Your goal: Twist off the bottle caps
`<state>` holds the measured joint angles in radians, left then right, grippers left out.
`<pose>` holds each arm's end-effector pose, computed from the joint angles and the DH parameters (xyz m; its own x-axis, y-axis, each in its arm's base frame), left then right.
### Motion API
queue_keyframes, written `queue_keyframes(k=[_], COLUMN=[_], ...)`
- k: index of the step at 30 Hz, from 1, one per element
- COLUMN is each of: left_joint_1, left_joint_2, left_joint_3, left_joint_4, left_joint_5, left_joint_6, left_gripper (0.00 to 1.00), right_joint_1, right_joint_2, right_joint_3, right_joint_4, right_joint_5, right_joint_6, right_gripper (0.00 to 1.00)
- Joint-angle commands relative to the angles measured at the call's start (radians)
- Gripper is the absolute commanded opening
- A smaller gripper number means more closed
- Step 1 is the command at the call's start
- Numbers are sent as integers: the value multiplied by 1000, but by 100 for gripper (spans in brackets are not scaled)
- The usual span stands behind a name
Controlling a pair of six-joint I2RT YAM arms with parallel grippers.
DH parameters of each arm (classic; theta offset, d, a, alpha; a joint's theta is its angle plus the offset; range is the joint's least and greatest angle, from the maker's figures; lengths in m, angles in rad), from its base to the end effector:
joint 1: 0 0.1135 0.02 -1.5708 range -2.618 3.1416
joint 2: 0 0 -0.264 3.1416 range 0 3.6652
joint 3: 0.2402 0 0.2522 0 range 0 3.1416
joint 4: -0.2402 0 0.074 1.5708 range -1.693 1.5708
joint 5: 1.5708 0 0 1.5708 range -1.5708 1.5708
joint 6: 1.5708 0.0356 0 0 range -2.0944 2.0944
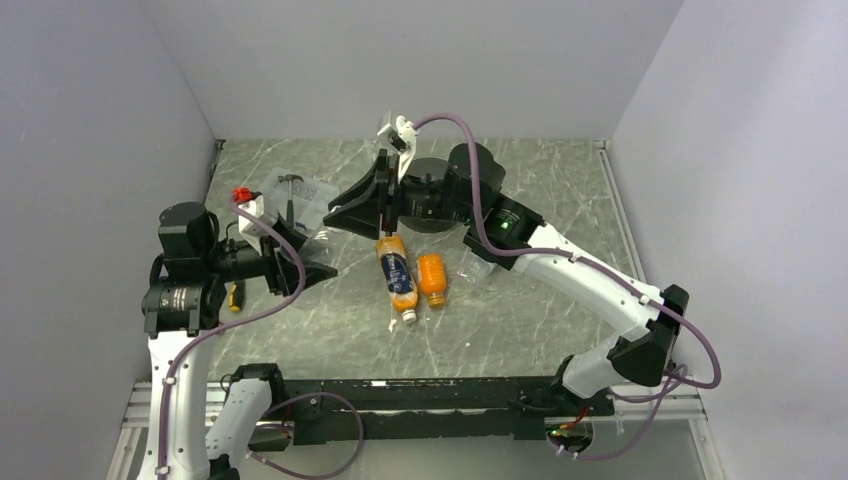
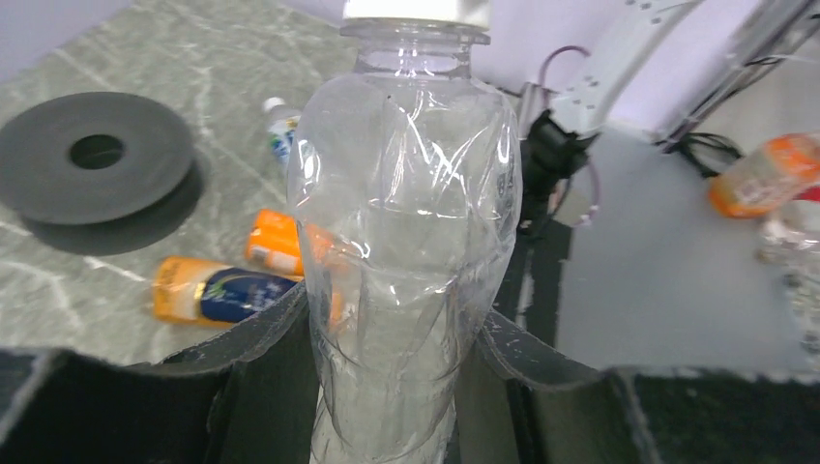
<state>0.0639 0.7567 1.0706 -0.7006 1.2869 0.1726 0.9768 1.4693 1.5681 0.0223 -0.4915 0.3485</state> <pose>0.1222 -0.0264 0.3958 -0.2215 0.0340 -0.9746 0.9211 0.3354 -0.1976 0.1740 0.2876 0.4727 -0.2755 0.1300 -0.9525 -0.9562 0.0647 0.2854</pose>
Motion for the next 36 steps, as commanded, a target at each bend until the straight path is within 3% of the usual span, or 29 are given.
queue_keyframes(k=[1, 4, 7, 9, 10, 12, 14, 16, 25, 31, 36], left_joint_1=[6, 6, 7, 7, 6, 6, 7, 7, 6, 7, 6], left_joint_2=[-5, -2, 19, 42, 48, 47, 28, 0, -102, -138, -131], left_joint_3=[33, 38, 71, 86, 89, 86, 65, 40, -54, -112, -104], left_joint_4=[52, 41, -144, -219, -224, -197, -142, -67, 85, 117, 120], left_joint_5=[174, 228, 232, 219, 201, 162, 122, 74, -270, -383, -388], left_joint_6=[-185, -212, -32, 43, 52, 43, 19, -15, 80, 145, 147], left_gripper=[23, 24, 24, 23, 23, 22, 22, 22, 18, 17, 17], right_joint_1=[-27, -65, -102, -103, -99, -91, -82, -79, -16, 56, 68], right_joint_2=[-39, -44, -46, -39, -31, -17, -12, -23, 23, 55, 86], right_joint_3=[7, -22, -40, -24, -6, 19, 28, 20, 166, 200, 215], right_joint_4=[197, 287, 369, 322, 271, 192, 118, 81, -251, -265, -270], right_joint_5=[-287, -364, -415, -386, -364, -309, -223, -125, 347, 408, 430], right_joint_6=[-18, 38, 118, 111, 87, 57, 36, 38, 71, 67, 88], right_gripper=[14, 13, 13, 18, 27, 58, 82, 98, 100, 99, 86])
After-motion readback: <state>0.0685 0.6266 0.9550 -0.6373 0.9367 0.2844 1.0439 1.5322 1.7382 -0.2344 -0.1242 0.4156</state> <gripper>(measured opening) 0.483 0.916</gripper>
